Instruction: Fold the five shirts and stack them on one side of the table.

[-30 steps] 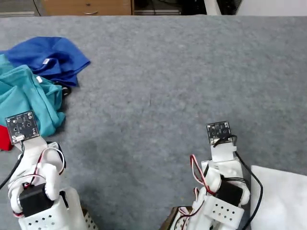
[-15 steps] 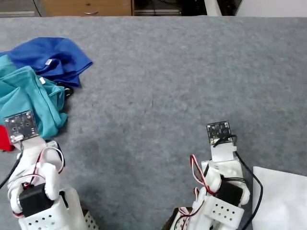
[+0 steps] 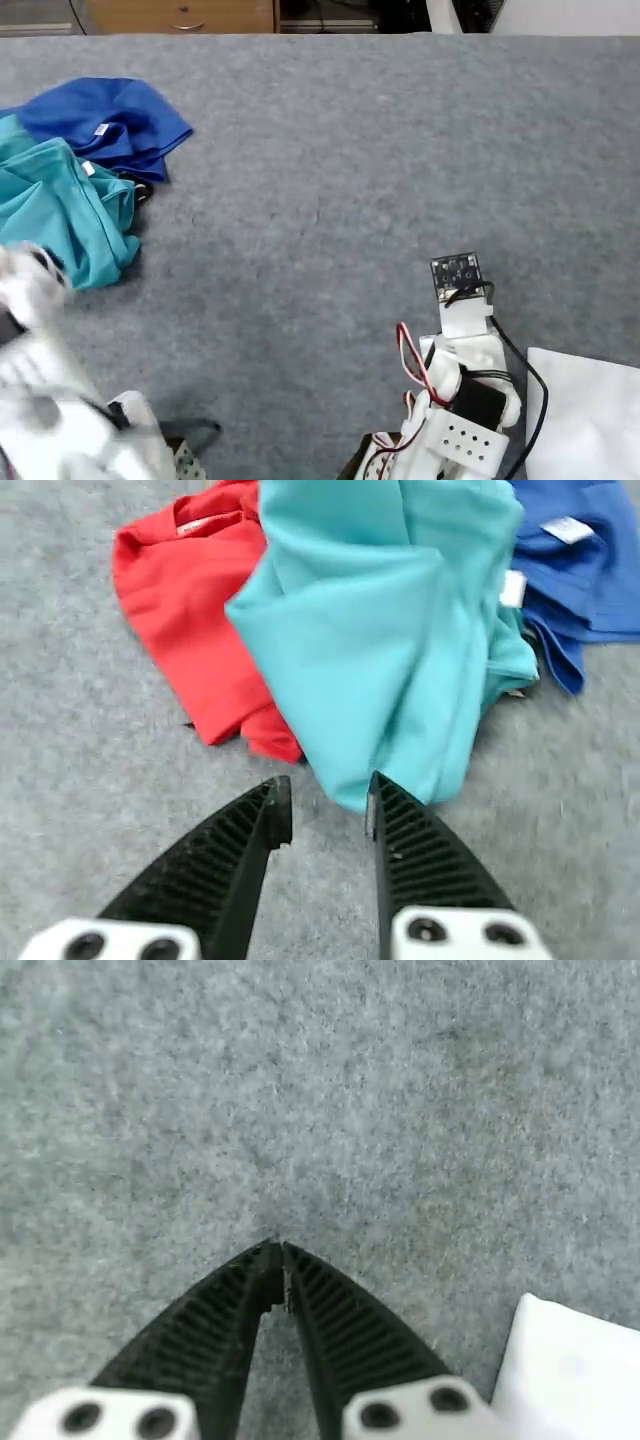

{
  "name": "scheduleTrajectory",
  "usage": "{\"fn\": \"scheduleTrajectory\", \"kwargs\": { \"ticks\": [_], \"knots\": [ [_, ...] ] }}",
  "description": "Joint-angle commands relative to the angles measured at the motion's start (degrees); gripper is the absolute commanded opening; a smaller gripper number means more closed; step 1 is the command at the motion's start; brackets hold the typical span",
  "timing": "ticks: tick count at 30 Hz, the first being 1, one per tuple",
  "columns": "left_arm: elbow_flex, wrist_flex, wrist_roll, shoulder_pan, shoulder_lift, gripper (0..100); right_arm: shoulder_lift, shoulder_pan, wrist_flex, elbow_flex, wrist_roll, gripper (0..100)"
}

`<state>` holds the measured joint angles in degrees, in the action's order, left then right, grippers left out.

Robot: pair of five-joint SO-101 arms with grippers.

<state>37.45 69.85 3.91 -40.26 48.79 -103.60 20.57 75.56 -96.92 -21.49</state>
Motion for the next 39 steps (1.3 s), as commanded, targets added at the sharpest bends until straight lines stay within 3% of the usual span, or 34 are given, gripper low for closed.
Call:
{"fn": "scheduleTrajectory", "kwargs": {
  "ticks": [1,6,10,20,26,31,39],
  "knots": [
    [-20.40,1.85,0.44,-0.88,-20.09,14,-6.55,-0.31,0.53,0.22,-0.70,0.5],
    [-40.79,10.99,6.51,-0.97,-37.58,14,-6.55,-0.40,0.53,0.22,-0.53,0.5],
    [-52.40,15.03,7.30,-3.16,-46.90,14,-6.55,-0.48,0.53,0.22,-0.53,0.5],
    [-55.91,13.10,7.03,-1.14,-66.33,13,-6.55,-0.48,0.00,0.22,-0.53,0.5],
    [-55.82,12.22,7.03,1.05,-69.14,1,-6.55,-0.40,0.00,0.22,-0.53,0.5],
    [-57.05,13.10,6.95,1.58,-68.35,2,-6.55,-0.22,0.00,0.22,-0.53,0.5],
    [-65.05,21.98,7.03,2.90,-59.38,2,-6.55,-0.66,0.09,6.20,-0.97,0.7]
  ]
}}
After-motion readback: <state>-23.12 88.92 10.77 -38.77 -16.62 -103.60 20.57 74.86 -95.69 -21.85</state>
